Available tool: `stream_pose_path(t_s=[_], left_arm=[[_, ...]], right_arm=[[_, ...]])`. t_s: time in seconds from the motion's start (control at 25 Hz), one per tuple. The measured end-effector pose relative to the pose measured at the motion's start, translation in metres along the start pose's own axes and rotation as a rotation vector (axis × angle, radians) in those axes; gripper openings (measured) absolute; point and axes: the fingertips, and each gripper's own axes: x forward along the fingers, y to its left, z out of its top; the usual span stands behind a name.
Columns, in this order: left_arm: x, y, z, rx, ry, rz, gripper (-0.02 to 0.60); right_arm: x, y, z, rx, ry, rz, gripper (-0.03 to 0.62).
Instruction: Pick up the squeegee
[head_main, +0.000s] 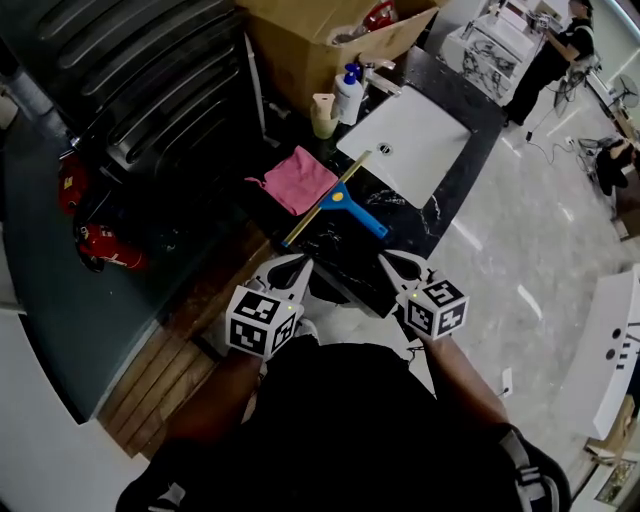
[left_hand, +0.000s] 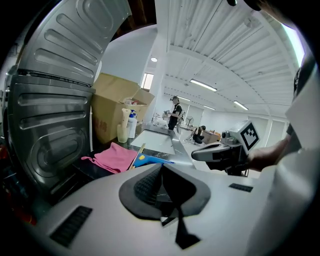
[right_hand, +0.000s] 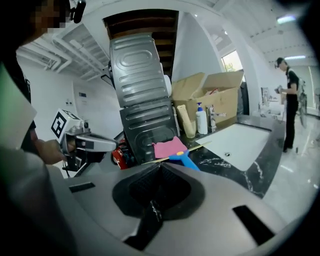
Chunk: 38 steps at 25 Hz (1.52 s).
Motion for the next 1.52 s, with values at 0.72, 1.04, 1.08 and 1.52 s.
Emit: stream_pose_path(t_s=[0.72, 1.04, 1.08, 1.52], left_arm=[[0.02, 0.022, 0.0, -0.086, -0.017, 0.095, 0.02], [0.017, 0.024, -0.007, -0.163, -0.041, 0.188, 0.02], [0.016, 0.023, -0.007, -0.162, -0.042, 0.193, 0.02], [-0.019, 0.038, -0.018, -0.208, -0.066, 0.319, 0.02]], right_arm=[[0.055, -0.04, 0.02, -0.209, 0.112, -0.001, 0.009], [0.086, -0.052, 0.018, -0.336, 0.214, 0.033, 0.009], [0.09, -0.054, 0.019, -0.342, 0.215, 0.034, 0.028], [0.135, -0.067, 0.009, -0.341, 0.275, 0.046, 0.144]])
